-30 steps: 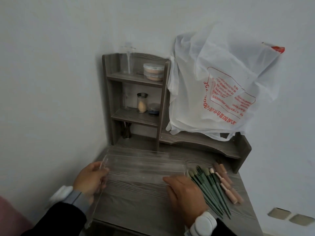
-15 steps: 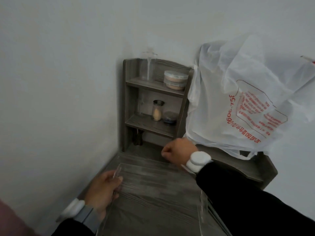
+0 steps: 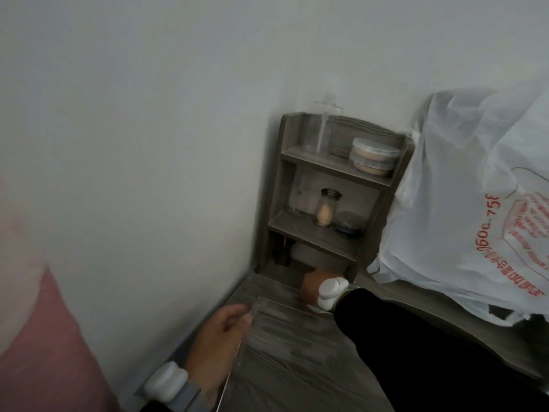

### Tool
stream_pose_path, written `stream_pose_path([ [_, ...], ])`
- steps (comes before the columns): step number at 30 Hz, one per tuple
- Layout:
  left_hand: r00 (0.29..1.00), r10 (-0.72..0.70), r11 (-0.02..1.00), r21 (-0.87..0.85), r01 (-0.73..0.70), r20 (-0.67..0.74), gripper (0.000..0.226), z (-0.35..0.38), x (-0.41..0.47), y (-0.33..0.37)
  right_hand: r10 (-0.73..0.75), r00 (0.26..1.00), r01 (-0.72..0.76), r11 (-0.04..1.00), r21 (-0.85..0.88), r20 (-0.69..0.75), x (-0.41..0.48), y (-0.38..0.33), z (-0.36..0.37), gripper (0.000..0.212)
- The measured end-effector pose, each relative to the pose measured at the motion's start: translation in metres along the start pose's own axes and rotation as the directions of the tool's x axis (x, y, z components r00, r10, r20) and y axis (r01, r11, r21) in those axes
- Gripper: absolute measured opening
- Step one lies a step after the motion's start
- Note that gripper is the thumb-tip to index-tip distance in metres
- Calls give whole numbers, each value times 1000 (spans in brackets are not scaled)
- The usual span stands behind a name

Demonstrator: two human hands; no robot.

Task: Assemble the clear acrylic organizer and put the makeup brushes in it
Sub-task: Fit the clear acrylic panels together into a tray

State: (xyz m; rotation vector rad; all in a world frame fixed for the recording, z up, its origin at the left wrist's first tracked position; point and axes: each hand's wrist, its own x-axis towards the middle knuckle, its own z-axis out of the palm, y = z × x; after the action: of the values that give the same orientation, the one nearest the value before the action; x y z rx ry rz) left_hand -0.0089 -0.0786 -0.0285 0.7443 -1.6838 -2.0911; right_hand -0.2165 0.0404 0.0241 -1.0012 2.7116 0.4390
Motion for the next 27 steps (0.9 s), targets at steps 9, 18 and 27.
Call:
stream_pose_path([
  [9,993,-61,993,-107,50,-99,15,-5,-7,20,-34,969,83,978,193,-246,-57,14,-31,18],
  [18,993,-27,1000,0,27,-112,17,-2,-25,39,-21,827,250,909,334,-562,-173,27,-14,10],
  [27,990,-128,990,49,132,-64,17,-10,-52,27,-47,819,264,916,302,-572,-247,28,34,16],
])
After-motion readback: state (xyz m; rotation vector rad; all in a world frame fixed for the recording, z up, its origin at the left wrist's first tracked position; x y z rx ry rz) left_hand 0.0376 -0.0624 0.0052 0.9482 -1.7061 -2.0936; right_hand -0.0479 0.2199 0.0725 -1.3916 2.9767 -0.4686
